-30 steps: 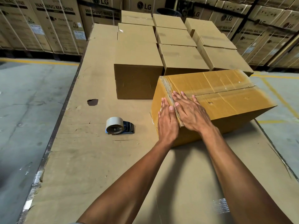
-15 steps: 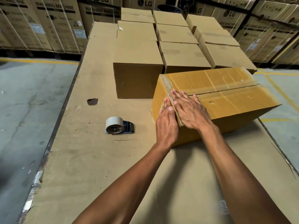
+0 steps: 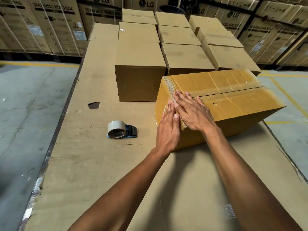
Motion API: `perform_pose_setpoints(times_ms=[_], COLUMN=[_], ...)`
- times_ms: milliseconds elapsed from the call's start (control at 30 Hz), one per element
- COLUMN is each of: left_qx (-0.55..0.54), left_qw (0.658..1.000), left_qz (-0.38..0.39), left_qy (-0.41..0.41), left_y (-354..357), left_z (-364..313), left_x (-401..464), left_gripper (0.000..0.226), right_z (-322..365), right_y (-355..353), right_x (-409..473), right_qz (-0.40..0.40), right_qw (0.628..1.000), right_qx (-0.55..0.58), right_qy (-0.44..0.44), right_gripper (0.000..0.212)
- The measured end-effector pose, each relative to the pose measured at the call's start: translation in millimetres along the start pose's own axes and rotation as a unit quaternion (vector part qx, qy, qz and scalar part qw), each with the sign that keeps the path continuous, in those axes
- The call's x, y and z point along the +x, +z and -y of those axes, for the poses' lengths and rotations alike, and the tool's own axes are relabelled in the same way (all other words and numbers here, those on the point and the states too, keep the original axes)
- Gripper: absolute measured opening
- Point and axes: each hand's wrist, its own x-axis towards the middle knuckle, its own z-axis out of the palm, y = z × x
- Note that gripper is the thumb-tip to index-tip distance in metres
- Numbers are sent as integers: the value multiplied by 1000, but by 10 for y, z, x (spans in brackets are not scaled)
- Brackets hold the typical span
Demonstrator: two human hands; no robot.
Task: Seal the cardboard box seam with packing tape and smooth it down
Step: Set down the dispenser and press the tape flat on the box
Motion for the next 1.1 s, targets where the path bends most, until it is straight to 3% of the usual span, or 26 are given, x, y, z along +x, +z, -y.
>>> perform_pose_setpoints(times_ms=[167,267,433,600,733,833,1000,1100], left_qx=[77,127,262,332,350,346,281,296], left_qw=[994,984,920,863,840,839,852,850], left_qz=[-37,-10,104,98,83,84,181,193], left_qy=[67,125,272,369,406,412,403,391], left_y=[-277,-456,-675,-650,-589,-541,-554,-555], left_z=[172,191,189,61,-79,-194,-215,-216], left_x=[208,479,565,357,175,155,350,392], left_gripper=[49,52,56,56,50,47,49,52], right_z=[-16,-53,-142,-192,-253,-222,19,77], right_y=[-43,-95,-194,-292,-343,-304,-84,21], right_x=[-20,-135,-514,-897,-1257,-1439,-1436,-1433], right_qz=[15,36,62,53,32,26,-68,-105], right_qw=[1000,999,996,993,994,994,988,983], right_qx=[-9,8,43,101,90,60,-2,-35], right_qy=[-19,-31,-44,-15,51,87,139,150], right_gripper=[67,68,68,70,86,83,78,78])
